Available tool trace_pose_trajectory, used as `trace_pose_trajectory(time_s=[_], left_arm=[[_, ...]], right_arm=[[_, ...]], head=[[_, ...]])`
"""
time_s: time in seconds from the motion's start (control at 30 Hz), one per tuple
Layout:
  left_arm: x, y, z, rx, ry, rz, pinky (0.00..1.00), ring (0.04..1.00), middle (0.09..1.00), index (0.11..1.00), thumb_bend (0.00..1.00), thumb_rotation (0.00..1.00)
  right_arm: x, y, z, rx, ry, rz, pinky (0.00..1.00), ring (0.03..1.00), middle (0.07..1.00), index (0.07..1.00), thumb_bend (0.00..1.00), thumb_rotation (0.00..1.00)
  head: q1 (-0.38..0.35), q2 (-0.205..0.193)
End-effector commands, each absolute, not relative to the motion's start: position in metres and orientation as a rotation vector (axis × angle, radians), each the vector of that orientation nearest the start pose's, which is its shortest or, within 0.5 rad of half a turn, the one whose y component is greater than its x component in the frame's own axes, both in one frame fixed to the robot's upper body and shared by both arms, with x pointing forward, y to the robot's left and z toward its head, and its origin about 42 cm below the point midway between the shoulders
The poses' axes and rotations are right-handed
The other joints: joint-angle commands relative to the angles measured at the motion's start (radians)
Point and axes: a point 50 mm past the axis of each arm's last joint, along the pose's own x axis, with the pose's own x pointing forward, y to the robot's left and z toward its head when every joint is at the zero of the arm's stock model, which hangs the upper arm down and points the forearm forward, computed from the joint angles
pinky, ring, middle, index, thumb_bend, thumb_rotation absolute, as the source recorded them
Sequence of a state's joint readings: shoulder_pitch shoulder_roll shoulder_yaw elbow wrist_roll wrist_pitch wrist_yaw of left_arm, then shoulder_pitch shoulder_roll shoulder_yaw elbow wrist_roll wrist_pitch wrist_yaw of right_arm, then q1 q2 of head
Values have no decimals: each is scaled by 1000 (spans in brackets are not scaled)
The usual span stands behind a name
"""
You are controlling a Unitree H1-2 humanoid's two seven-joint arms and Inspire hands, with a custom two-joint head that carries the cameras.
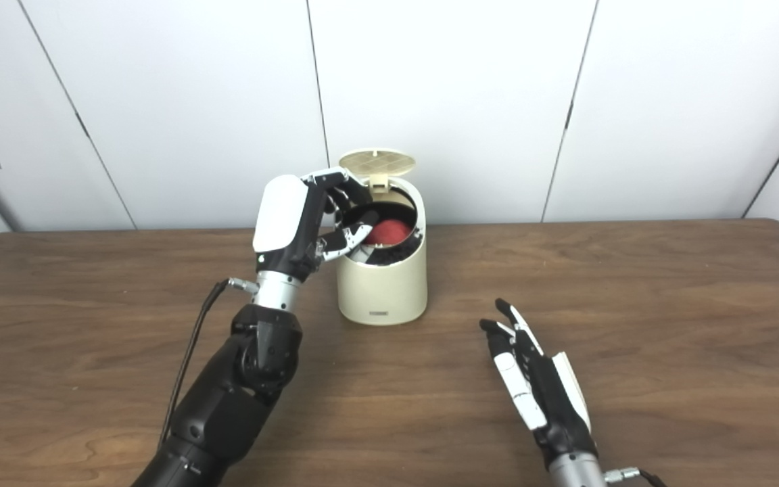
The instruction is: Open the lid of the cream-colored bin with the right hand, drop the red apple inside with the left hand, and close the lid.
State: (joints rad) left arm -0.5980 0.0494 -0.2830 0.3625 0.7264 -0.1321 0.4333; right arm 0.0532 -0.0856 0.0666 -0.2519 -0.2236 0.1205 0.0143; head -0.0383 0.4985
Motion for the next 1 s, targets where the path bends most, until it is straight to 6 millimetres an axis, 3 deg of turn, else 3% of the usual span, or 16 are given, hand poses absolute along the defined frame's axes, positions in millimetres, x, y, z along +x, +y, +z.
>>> trace_pose_trajectory(time_s=[0.0,0.33,0.53,0.73,0.97], left_arm=[[443,107,245,769,-718,75,454,476,516,479,504,0],[444,108,243,797,-707,82,511,490,504,479,504,0],[442,110,245,712,-723,83,483,476,490,485,505,0],[438,112,257,631,-754,116,413,421,471,506,505,0],[427,118,279,471,-761,133,408,420,501,513,504,0]], right_arm=[[268,-219,156,-308,-135,52,863,855,841,941,536,1000],[268,-218,156,-321,-136,66,877,862,833,930,530,1000],[268,-219,156,-319,-129,62,904,867,838,941,526,1000],[269,-220,154,-316,-127,59,899,866,842,946,533,1000],[270,-222,152,-319,-118,63,865,863,850,959,540,1000]], head=[[0,1],[4,0],[2,-1],[5,-4],[9,-5]])
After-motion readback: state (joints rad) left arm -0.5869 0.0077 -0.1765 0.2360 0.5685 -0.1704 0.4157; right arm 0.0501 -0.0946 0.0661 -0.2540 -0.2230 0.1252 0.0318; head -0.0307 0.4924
